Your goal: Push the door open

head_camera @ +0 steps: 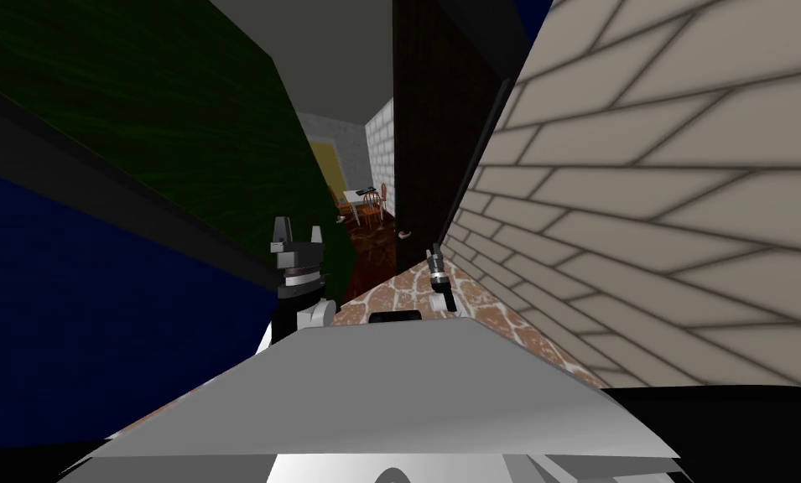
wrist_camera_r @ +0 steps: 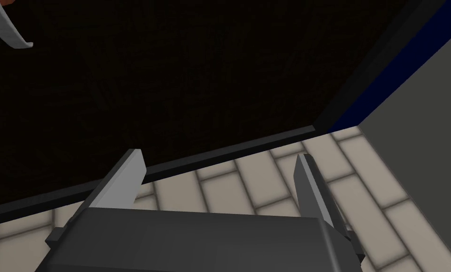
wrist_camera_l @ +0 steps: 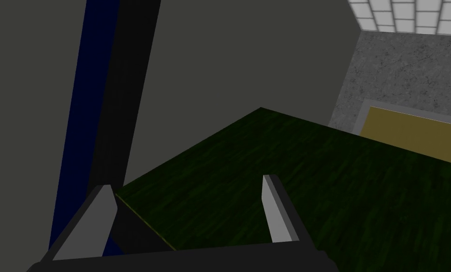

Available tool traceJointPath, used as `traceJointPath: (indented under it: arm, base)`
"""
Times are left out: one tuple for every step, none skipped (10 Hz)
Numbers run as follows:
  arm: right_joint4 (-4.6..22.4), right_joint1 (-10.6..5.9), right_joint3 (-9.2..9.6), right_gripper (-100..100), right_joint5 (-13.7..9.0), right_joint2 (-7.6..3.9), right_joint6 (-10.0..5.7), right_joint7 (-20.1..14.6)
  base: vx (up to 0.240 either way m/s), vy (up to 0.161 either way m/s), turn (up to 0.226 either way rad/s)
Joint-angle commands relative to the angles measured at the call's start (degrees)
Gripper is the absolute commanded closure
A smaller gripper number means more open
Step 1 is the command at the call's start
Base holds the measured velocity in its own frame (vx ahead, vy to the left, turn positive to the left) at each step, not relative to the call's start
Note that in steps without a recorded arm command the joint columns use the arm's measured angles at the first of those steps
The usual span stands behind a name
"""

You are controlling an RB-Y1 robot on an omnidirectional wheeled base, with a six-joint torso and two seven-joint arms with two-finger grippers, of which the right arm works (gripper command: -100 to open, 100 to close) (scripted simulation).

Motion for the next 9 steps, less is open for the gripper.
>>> traceJointPath:
  arm:
    - [2.6,-0.74,0.45,-100,0.1,0.04,-0.56,0.3]
    - [4.3,-1.46,0.77,-100,0.1,0.01,-0.87,0.5]
    - [4.6,-1.46,0.77,-100,0.1,0.01,-0.87,0.5]
    - [6.6,-2.17,1.1,-100,0.1,-0.03,-1.18,0.7]
    - [6.6,-2.17,1.1,-100,0.1,-0.03,-1.18,0.7]
    - [8.6,-2.89,1.42,-100,0.1,0.01,-1.49,0.8]
    - [10.5,-3.61,1.74,-100,0.1,0.04,-1.8,1.0]
    - [12.5,-4.32,2.07,-100,0.2,0.07,-2.12,1.2]
    - [14.2,-5.04,2.39,-100,0.2,0.1,-2.43,1.4]
  base:
    - [0.049,-0.053,0.047]
    - [0.058,-0.058,0.085]
    - [0.053,-0.048,0.031]
    - [0.045,-0.048,0.048]
    - [0.036,-0.034,0.036]
    - [0.057,-0.042,0.066]
    - [0.081,-0.079,0.071]
    - [0.07,-0.104,0.079]
    - [0.069,-0.099,0.092]
